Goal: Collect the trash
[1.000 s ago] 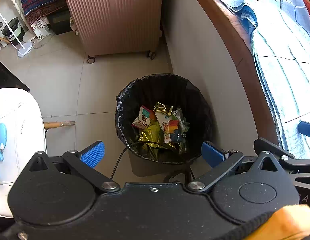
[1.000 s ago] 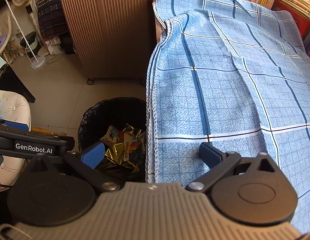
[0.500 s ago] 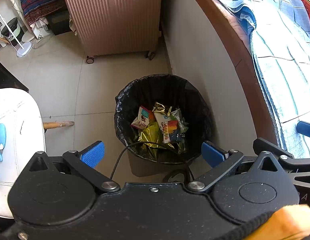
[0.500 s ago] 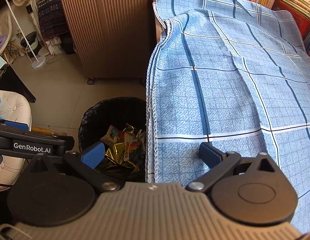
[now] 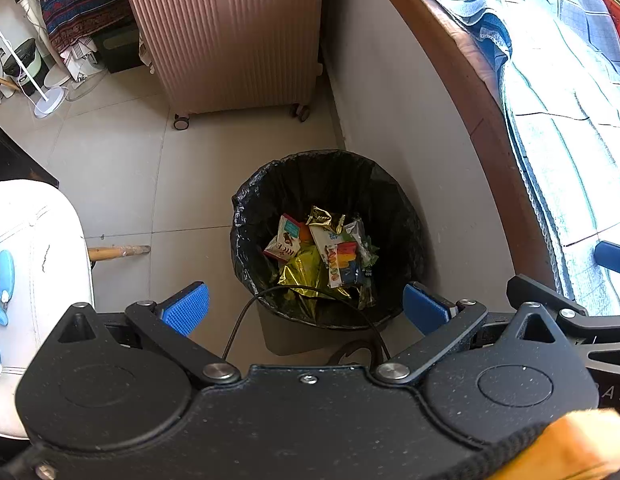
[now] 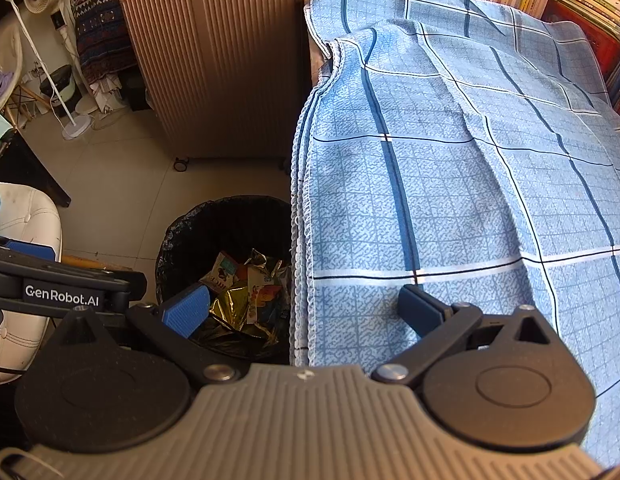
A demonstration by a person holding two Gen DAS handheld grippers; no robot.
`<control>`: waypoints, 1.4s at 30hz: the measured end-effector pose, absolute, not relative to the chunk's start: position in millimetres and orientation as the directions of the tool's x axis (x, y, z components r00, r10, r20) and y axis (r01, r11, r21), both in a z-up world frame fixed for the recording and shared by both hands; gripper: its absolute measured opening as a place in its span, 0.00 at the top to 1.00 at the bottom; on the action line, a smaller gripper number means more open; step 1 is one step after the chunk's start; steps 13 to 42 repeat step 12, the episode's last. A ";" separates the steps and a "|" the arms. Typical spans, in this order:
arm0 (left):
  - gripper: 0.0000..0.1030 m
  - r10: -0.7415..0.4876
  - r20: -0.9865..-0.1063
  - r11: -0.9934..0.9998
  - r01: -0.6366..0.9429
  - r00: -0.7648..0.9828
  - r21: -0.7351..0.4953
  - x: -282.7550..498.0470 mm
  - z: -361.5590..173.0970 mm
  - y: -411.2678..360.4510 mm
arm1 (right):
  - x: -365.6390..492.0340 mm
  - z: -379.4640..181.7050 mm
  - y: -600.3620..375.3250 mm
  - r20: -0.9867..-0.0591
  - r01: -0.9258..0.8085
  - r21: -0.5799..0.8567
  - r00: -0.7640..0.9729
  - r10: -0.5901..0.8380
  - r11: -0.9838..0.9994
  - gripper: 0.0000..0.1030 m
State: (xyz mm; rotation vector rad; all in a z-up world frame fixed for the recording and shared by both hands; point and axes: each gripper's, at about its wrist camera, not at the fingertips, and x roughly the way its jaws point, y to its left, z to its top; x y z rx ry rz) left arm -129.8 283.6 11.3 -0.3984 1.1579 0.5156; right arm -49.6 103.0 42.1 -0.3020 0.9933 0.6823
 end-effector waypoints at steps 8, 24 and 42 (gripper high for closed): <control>0.00 0.178 -0.934 0.817 -0.575 0.310 -0.035 -130.5 11.7 283.9 | -49.8 42.0 103.1 -0.847 -0.651 0.068 0.363 0.389 0.756 0.00; 0.00 0.177 -0.935 0.817 -0.576 0.308 -0.036 -130.8 11.5 283.7 | -49.4 42.0 102.3 -0.847 -0.650 0.071 0.362 0.390 0.756 0.00; 0.00 0.177 -0.935 0.817 -0.576 0.308 -0.036 -130.8 11.5 283.7 | -49.4 42.0 102.3 -0.847 -0.650 0.071 0.362 0.390 0.756 0.00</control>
